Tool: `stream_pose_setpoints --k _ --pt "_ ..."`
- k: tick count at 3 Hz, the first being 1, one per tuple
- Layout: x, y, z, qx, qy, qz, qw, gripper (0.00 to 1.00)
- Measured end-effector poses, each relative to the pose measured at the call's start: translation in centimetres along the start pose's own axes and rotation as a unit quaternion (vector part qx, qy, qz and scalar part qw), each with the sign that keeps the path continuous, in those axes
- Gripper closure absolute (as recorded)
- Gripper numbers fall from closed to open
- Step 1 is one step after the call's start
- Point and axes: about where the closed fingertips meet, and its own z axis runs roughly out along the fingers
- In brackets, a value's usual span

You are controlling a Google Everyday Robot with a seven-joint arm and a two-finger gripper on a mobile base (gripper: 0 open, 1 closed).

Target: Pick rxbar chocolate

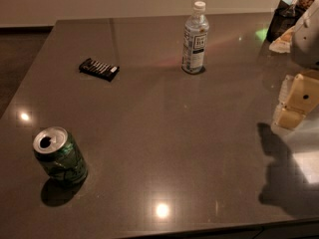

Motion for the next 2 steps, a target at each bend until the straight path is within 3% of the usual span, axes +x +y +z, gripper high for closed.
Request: stream_pose_setpoints --k 2 --pt "-1.4 -0.5 0.3 0.004 -0.007 -0.007 0.9999 0.0"
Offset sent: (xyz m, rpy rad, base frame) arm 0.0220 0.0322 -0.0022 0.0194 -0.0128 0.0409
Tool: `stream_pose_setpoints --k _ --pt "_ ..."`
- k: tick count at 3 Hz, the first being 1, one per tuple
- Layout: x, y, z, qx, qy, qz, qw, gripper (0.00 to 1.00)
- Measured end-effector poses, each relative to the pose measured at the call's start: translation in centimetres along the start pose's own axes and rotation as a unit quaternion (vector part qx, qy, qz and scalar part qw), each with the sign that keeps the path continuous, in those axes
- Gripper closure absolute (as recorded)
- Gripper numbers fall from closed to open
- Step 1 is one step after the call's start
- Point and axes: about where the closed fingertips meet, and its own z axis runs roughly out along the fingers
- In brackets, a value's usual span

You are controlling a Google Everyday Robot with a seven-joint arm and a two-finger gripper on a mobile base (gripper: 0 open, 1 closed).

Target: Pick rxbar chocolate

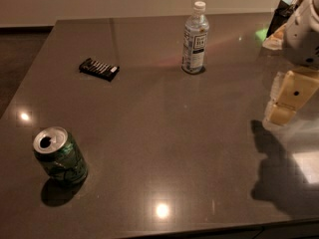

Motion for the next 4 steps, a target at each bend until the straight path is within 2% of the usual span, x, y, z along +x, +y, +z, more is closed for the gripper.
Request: stream_pose_setpoints --k 1,2,3,4 --pt "-2.6 -0.8 0.7 0.004 -0.016 -0.013 0.9998 0.0" --pt "-6.6 -1.9 2.0 0.006 -0.039 -0.026 0.9989 0.0" --pt "-12.3 -3.1 4.1 0.005 -0.069 -0.028 0.9972 0.0" --pt "-16.2 -4.0 6.0 0.001 -0.097 -0.015 0.9952 0.0"
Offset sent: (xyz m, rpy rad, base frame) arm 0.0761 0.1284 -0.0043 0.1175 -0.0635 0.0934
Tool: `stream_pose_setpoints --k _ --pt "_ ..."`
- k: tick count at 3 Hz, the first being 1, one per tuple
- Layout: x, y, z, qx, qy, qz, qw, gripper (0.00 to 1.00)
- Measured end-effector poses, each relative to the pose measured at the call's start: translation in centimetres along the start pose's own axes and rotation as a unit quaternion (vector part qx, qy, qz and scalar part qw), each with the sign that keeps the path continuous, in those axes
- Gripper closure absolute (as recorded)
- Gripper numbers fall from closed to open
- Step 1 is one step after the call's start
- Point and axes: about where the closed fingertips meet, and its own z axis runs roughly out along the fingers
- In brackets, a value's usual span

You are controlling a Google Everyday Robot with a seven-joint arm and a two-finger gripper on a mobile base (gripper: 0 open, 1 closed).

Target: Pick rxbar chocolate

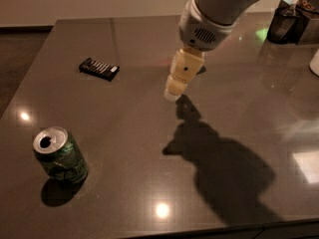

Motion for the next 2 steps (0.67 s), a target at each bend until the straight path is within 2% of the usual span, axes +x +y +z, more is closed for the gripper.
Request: stream_pose_setpoints --k 2 --pt "-5.1 -3.0 5.9 0.013 -0.048 0.042 0.9979 0.0"
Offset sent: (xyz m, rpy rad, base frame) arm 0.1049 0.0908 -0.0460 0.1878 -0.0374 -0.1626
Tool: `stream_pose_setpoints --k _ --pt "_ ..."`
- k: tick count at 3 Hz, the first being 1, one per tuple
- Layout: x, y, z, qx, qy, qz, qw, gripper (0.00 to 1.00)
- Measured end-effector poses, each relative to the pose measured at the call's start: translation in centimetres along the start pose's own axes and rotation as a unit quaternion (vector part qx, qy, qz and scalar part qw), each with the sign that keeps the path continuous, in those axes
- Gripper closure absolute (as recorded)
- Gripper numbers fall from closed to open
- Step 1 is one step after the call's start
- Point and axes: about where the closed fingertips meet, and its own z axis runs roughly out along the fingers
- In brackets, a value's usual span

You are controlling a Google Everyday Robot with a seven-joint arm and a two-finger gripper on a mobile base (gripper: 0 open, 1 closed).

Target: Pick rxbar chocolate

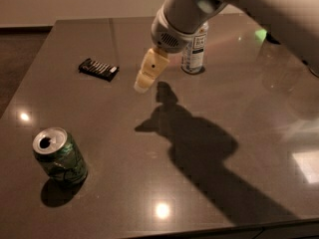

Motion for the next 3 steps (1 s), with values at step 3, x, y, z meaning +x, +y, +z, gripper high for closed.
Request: stream_pose_setpoints --k 3 --pt "-5.0 -3.1 10.1 -0.006 0.002 0.043 0.999 0.0"
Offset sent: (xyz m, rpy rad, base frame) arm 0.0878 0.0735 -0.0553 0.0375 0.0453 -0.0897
